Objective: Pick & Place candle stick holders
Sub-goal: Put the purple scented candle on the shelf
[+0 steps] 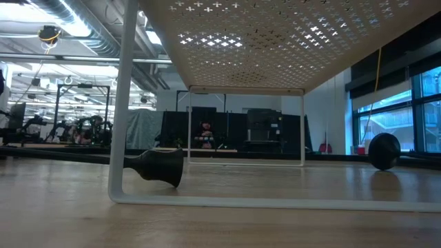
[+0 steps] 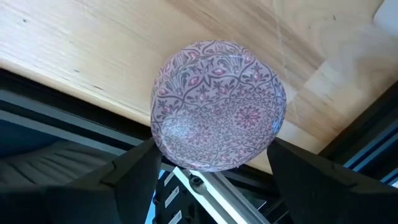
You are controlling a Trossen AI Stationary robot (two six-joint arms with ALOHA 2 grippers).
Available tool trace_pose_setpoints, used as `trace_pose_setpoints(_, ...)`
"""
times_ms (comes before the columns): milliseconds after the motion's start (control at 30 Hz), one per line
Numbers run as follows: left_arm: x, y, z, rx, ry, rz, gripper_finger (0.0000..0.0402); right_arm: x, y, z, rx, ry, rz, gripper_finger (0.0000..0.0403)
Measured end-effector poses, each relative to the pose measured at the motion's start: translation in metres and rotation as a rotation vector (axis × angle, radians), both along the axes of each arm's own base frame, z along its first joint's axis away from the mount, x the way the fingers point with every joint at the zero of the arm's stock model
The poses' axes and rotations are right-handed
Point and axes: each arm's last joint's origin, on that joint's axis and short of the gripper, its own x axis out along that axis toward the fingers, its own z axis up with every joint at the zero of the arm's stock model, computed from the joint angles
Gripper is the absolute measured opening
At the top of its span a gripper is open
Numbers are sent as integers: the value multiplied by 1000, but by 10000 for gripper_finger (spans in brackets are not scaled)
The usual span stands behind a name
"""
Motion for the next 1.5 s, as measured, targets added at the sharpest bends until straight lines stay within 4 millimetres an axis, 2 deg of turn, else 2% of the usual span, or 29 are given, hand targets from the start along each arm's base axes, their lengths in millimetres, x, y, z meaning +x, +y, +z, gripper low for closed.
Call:
trace_pose_setpoints(400,0,0,0,6,-2,0,196,3,5,0,85,-47,133,293)
trace_pose_setpoints(667,0,0,0,7,-2,-6,196,4,7,0,97,-64,135,293)
trace_pose_setpoints(833,0,0,0,7,-2,-7,196,2,2,0,42,-56,132,293)
trace_pose_setpoints(1233,0,0,0,6,1,-7,196,10,-5,0,40,-37,146,295)
trace_pose_setpoints(1367,0,0,0,3,2,-8,196,15,-9,0,26,-57,159,316)
trace_pose_setpoints(1500,0,0,0,-7,6,-11,196,20,-12,0,25,-73,191,361)
